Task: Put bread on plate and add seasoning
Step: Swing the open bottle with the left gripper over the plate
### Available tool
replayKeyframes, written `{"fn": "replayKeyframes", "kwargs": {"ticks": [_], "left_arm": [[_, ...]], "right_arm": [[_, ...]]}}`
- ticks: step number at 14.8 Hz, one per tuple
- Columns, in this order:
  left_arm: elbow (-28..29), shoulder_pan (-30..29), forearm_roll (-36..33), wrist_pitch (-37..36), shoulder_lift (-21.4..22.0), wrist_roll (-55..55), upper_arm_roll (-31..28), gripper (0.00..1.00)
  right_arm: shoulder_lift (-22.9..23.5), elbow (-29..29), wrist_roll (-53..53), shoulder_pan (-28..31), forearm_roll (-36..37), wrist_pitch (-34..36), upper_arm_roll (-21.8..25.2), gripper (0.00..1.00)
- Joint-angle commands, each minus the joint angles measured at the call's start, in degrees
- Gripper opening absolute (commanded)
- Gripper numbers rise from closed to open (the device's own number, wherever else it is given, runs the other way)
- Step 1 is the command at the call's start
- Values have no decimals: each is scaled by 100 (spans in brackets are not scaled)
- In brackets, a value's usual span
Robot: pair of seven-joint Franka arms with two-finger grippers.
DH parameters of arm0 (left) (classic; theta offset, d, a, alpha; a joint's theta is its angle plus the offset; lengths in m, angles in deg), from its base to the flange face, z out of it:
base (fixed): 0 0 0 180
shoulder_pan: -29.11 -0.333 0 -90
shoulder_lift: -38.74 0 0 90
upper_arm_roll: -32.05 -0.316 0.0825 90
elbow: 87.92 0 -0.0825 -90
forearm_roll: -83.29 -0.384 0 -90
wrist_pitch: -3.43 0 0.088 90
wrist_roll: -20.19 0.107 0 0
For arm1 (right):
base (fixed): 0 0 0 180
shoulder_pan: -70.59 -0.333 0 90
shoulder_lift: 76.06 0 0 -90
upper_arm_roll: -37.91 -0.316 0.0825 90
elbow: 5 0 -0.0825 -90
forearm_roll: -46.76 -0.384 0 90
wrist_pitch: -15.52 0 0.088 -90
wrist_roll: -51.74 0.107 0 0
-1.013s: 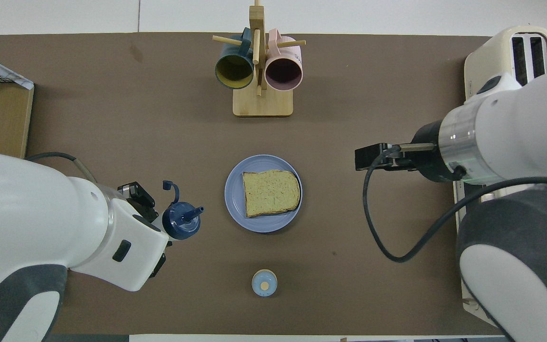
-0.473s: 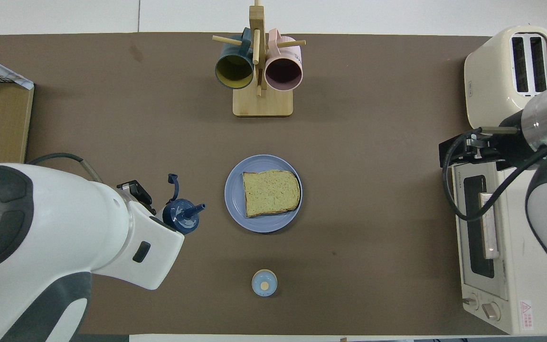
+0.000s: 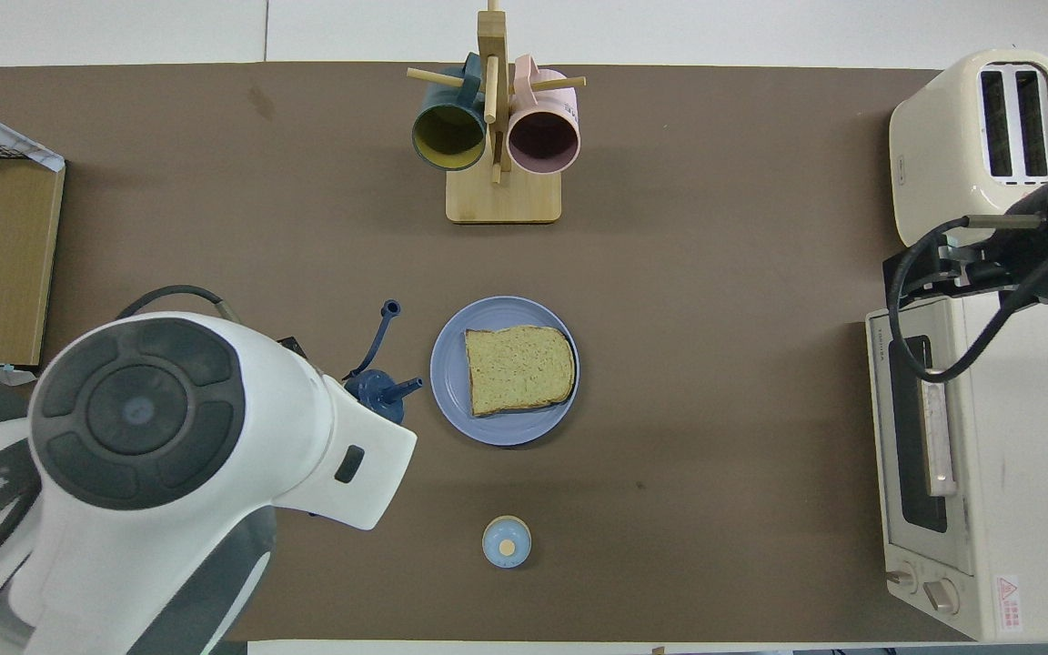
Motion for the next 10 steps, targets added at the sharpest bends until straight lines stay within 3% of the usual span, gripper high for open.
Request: {"fn": "replayKeyframes", "kwargs": {"ticks": [1,4,10], "left_arm": [[-307,104,-382,-2,-244,-172,50,28],[-307,393,-708,15,-437,-425,59,28],[-729,938,-1419,-38,-1237,-989,68,28]], "right_arm": [[42,-91,-364,142,34,110,141,100],[-28,-2,-373,160,25,22,80,100],[-160,200,-936,274,7,22,176,100]]}}
